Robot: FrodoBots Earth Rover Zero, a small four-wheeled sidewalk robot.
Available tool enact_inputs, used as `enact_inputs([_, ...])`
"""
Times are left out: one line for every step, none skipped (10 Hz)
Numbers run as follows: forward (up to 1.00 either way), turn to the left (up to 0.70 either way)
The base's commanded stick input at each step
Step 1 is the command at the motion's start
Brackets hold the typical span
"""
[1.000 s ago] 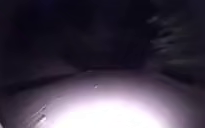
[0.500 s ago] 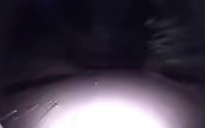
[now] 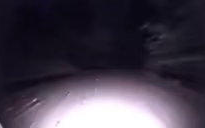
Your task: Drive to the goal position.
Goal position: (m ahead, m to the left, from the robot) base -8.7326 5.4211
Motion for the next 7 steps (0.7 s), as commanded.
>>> enact_inputs([-1.00, 0.00])
enact_inputs([-1.00, 0.00])
enact_inputs([-1.00, 0.00])
enact_inputs([-1.00, 0.00])
enact_inputs([-1.00, 0.00])
enact_inputs([-1.00, 0.00])
enact_inputs([-1.00, 0.00])
